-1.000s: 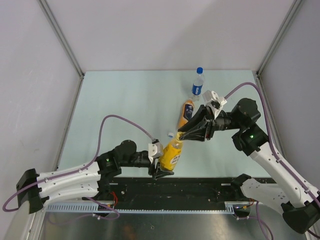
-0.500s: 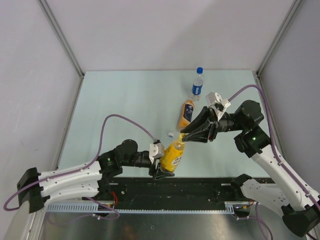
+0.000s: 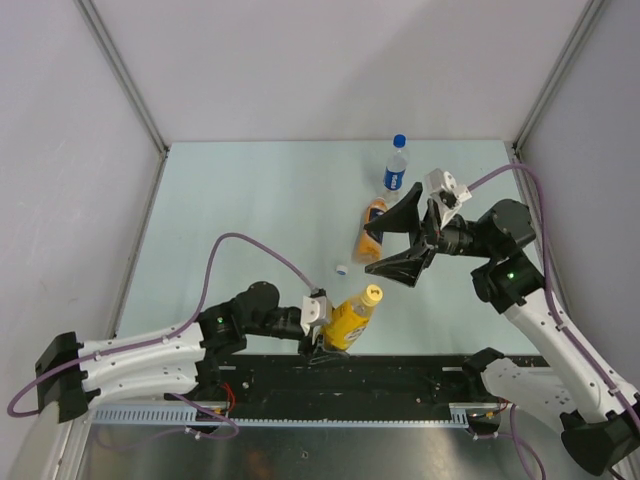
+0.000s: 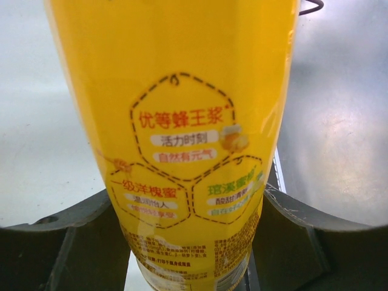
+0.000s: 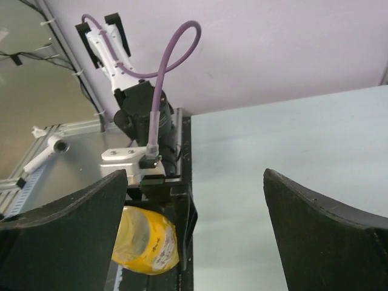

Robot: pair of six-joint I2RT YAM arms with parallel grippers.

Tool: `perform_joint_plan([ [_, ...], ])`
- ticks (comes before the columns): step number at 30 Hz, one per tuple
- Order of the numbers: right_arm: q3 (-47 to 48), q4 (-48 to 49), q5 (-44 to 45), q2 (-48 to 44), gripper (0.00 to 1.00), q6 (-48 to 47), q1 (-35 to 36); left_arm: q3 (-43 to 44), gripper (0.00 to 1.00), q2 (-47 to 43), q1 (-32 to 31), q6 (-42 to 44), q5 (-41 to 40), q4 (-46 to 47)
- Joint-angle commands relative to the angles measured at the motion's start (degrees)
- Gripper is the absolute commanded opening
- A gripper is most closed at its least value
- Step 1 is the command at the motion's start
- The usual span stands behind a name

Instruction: Unscrew the bottle caps

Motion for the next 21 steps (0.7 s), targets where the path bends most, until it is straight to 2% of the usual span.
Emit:
perform_joint_plan([
  [1,0.7,4.5,4.4,-2.7,0.98,1.0,-0.4,0.3,0.00,-1.4,-0.6,4.0,-2.3,-0.6],
  [6,0.7,4.9,7.0,-3.2,0.99,2.4,-0.4,-0.3,0.00,-1.8,-0.6,2.7,-12.7,-1.7],
  [10,0.7,4.0,11.8,-1.7,0.99,4.0,-0.4,0.1,0.00,-1.4,-0.6,1.1,-24.3,-3.3],
  [15,0.7,2.0,18.4,0.8,0.99,6.7,-0.1,1.3,0.00,0.1,-0.6,-0.7,-39.7,-5.9],
  [21,2.9,-4.2,30.1,4.2,0.99,6.8,3.1,2.8,0.00,2.7,-0.6,-3.9,-51.5,-8.0],
])
